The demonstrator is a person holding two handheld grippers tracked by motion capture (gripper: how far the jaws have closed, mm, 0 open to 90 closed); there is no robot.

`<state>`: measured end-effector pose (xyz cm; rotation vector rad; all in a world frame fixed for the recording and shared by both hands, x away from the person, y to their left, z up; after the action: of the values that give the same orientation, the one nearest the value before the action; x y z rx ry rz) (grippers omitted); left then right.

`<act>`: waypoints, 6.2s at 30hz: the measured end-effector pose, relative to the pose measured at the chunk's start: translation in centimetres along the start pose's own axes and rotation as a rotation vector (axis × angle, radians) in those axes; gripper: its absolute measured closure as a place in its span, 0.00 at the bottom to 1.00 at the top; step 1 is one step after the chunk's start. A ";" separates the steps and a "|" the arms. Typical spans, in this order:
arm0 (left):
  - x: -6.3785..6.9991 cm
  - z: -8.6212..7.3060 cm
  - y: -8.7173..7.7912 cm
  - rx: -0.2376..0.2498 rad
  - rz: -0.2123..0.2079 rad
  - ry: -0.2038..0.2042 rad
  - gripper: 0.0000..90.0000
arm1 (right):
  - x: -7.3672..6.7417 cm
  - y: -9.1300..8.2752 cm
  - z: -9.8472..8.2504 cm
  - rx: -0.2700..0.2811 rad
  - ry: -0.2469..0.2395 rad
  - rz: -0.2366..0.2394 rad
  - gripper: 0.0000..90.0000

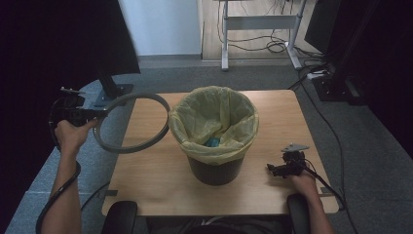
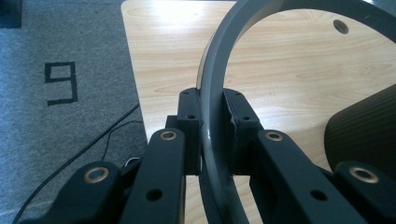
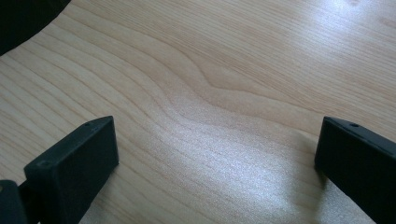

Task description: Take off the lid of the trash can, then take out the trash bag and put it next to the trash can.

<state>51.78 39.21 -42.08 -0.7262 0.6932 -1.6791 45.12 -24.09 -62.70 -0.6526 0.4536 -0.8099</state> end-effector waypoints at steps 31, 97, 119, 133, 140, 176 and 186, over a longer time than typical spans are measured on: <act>1.2 -3.4 6.4 0.025 -0.017 -0.035 0.87 | 0.0 0.0 0.0 -0.001 -0.001 0.000 0.00; 3.9 -12.1 16.3 0.010 0.122 0.204 0.16 | 0.0 0.0 0.0 0.001 0.001 0.000 0.00; 4.2 -12.9 16.3 0.013 0.147 0.176 0.00 | -0.1 0.0 0.0 0.000 -0.002 0.002 0.00; 4.1 -12.8 16.2 -0.015 0.120 0.212 0.00 | -0.1 0.0 0.0 -0.002 -0.006 0.006 0.00; 4.0 -12.6 15.9 -0.034 0.106 0.194 0.00 | 0.0 -0.3 -0.2 -0.032 -0.013 0.012 0.00; 9.1 -10.0 10.0 -0.051 -0.077 0.307 0.01 | -3.9 -5.1 5.7 0.006 -0.054 0.174 0.00; 10.9 -8.7 7.9 -0.040 -0.128 0.353 0.02 | -5.2 -6.6 8.0 0.014 -0.091 0.212 0.00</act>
<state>47.92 27.61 -52.39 -0.5132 0.9444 -1.9402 43.38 -20.58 -51.79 -0.6143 0.4255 -0.5797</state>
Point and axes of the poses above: each handheld gripper's, and its own axes: y roughly forward along the jaws, z roughly out of its top, x roughly to its right, the point moved 10 cm from there along y, roughly forward along the jaws, and after that the axes turned 10 degrees about z, right-handed, at the moved point
